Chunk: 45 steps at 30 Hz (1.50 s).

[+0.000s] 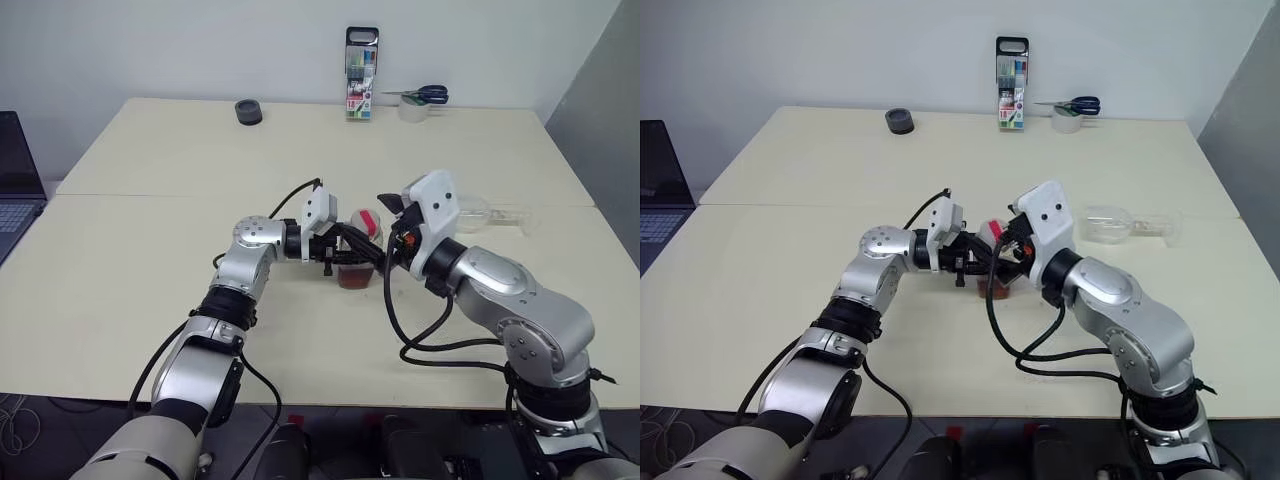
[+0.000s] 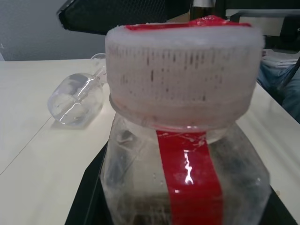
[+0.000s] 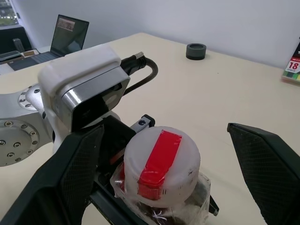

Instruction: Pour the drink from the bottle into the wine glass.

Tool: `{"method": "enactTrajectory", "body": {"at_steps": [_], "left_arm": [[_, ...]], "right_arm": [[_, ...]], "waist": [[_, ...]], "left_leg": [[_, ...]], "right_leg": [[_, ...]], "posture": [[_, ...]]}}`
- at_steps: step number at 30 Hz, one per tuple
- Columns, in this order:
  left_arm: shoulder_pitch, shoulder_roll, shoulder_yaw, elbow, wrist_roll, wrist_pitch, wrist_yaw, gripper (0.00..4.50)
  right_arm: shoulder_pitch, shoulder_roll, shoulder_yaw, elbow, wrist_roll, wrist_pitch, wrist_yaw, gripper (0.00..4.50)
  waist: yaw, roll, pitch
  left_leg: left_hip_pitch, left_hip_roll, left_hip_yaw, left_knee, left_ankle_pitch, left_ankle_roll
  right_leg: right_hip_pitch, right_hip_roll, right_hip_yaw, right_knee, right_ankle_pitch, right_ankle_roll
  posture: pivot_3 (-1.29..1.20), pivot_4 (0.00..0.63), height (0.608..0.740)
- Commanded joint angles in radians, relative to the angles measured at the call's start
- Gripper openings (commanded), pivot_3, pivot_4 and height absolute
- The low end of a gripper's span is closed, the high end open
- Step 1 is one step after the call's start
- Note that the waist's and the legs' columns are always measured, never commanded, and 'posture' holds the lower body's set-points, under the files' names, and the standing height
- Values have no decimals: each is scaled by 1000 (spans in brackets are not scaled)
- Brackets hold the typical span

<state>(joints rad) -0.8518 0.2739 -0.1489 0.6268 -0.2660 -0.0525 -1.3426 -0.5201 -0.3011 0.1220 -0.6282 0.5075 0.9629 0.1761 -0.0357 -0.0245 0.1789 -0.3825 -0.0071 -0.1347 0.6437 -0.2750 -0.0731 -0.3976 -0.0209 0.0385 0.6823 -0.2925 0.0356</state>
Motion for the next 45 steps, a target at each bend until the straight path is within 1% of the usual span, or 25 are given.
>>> {"method": "enactTrajectory", "body": {"at_steps": [1,5,6,7,13,15,16,19,21,23,24,27,28,30,32,35,37,39,43,45], "left_arm": [[-27,1,22,-19,-6,-24,-1,1707],[-26,0,22,-19,-5,-28,1,1707],[-26,-1,23,-19,-5,-29,2,1707],[-25,-1,24,-19,-5,-30,3,1706],[-25,-6,30,-19,-10,-33,15,1706],[-24,-13,35,-30,-19,-27,23,1706],[-23,-17,38,-36,-25,-21,25,1706],[-20,-22,40,-47,-35,-14,19,1692],[-18,-23,36,-50,-33,-22,10,1692],[-18,-25,37,-49,-31,-26,7,1691],[-17,-27,37,-50,-30,-27,7,1691],[-13,-37,41,-57,-30,-30,20,1691],[-13,-39,42,-58,-29,-30,25,1691],[-12,-42,45,-60,-29,-27,34,1691],[-13,-46,48,-59,-27,-20,51,1691],[-26,-60,66,-42,-28,-18,97,1689],[-38,-70,84,-29,-35,-13,121,1689],[-45,-75,95,-21,-39,-6,129,1689],[-55,-77,98,-10,-38,5,114,1689],[-59,-76,94,-7,-35,5,101,1689]], "right_arm": [[-2,12,3,-20,-17,-33,5,3869],[3,17,5,-15,-30,-40,12,2480],[4,18,5,-14,-29,-41,14,2065],[6,19,6,-13,-28,-41,18,1809],[16,27,8,-9,-19,-40,36,1811],[-2,-19,31,26,-19,-99,136,1811],[-18,-59,42,58,-20,-142,217,1811],[-91,-230,97,185,-59,-300,516,1811],[-148,-319,119,264,-61,-357,687,1811],[-189,-357,124,315,-44,-374,784,1811],[-200,-363,123,333,-42,-380,809,1811],[-208,-354,90,364,-25,-368,822,1811],[-204,-348,74,366,-17,-355,813,1811],[-196,-323,28,366,-15,-348,751,1811],[-185,-304,-31,328,6,-320,685,2576],[-124,-274,-135,172,76,-207,540,3530],[-70,-246,-174,55,120,-133,445,3575],[-25,-207,-177,-31,115,-89,342,3575],[29,-77,-110,-105,-42,-75,68,3575],[35,-29,-59,-108,-114,-85,-13,3575]], "waist": [[0,0,0],[-3,0,0],[-4,0,0],[-5,0,0],[-6,0,0],[-5,0,0],[-5,0,0],[-6,1,0],[-7,3,2],[-9,3,2],[-10,3,2],[-14,3,2],[-14,3,2],[-14,3,2],[-14,3,2],[-12,3,2],[-9,3,2],[-5,3,2],[-6,3,2],[-7,3,2]], "left_leg": [[0,0,0,0,0,0],[0,0,0,0,0,0],[0,0,0,0,0,0],[0,0,0,0,0,0],[0,0,0,0,0,0],[0,0,0,0,0,0],[0,0,0,0,0,0],[0,-1,1,1,0,0],[0,-1,1,1,0,0],[0,0,1,1,0,0],[0,0,1,1,0,0],[0,0,1,1,0,0],[0,0,1,1,0,0],[0,0,1,1,0,0],[0,-1,1,1,0,0],[-2,-1,0,2,0,0],[-5,-1,0,2,1,-2],[-10,-1,-1,3,2,-3],[-9,-1,1,3,2,-3],[-9,-1,1,3,2,-3]], "right_leg": [[0,0,0,0,0,0],[0,0,0,0,0,0],[0,0,0,0,0,0],[0,0,0,0,0,0],[0,0,0,0,0,0],[0,0,0,0,0,0],[0,0,0,0,0,0],[0,0,0,0,1,1],[0,0,0,0,1,1],[0,0,0,-1,1,1],[0,0,0,-1,1,1],[0,0,0,-1,1,1],[0,-1,0,0,1,1],[0,-1,1,0,1,1],[0,-1,1,0,1,1],[-2,-1,0,0,1,1],[-5,-2,1,1,1,1],[-8,-2,0,1,1,1],[-9,-2,1,3,1,1],[-9,-1,2,6,1,1]], "posture": [[0,150,740],[0,150,740],[0,150,740],[0,150,740],[0,150,740],[0,150,740],[0,150,740],[0,150,740],[0,150,740],[0,150,740],[0,150,740],[0,150,740],[0,150,740],[0,150,740],[0,150,740],[0,150,740],[0,150,740],[0,150,740],[0,150,740],[0,150,740]]}}
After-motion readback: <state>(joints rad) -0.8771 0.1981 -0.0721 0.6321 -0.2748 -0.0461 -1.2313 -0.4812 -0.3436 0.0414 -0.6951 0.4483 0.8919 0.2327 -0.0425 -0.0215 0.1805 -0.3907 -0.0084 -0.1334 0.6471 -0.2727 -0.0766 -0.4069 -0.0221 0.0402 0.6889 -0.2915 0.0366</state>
